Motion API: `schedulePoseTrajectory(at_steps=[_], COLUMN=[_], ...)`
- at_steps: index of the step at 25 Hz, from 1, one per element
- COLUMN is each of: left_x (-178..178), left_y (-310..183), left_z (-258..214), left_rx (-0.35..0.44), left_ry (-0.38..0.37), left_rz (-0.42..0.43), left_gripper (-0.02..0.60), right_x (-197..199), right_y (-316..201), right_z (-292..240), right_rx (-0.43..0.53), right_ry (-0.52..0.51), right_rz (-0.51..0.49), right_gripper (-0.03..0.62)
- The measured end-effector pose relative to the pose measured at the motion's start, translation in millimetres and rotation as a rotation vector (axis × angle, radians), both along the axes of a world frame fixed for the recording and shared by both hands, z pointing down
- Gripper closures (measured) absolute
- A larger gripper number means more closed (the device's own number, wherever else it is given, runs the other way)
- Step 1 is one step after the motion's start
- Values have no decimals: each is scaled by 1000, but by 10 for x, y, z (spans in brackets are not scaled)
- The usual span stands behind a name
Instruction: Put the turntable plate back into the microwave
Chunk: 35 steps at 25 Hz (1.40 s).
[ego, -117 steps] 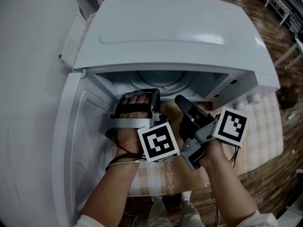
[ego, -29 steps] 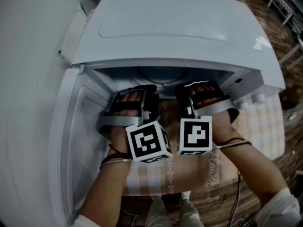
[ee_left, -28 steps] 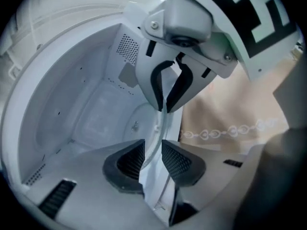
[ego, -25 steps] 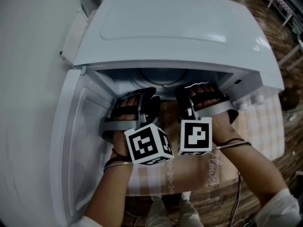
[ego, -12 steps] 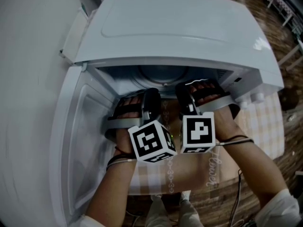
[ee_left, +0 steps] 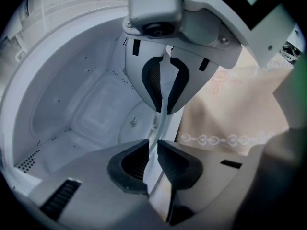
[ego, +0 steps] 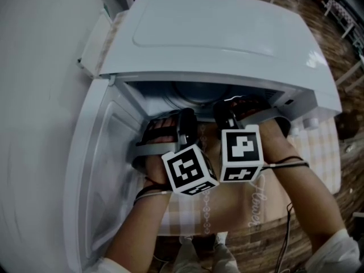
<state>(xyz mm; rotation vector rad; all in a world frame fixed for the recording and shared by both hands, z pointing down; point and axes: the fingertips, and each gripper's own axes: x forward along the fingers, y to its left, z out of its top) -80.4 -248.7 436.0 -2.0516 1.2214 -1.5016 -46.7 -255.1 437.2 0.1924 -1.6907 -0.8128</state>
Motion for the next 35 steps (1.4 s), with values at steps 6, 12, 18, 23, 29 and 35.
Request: schedulePoseTrajectory(at_steps=[6, 12, 18, 23, 29, 35], left_x=[0, -7, 8, 4, -11, -5], left_y=[0, -3, 0, 5, -4, 5], left_z=[8, -1, -5, 5, -7, -9], left_rx=[-17, -23, -12, -1, 10, 19], left_ry=[24, 37, 80, 87, 91, 74], left_rz=[-21, -23, -21, -25, -37, -24], left_gripper=[528, 528, 528, 529, 528, 529], right_x=[-18, 3, -6, -40, -67, -39], right_y=[75, 167, 170, 129, 97, 60], right_z=[-7, 20, -11, -222, -374, -442], right_rx=[-115, -172, -139, -105, -63, -64], right_ry=[4, -17, -166, -378, -580, -774], right_rz=[21, 50, 115, 216, 320, 421], right_gripper=[530, 390, 393, 442, 531, 545])
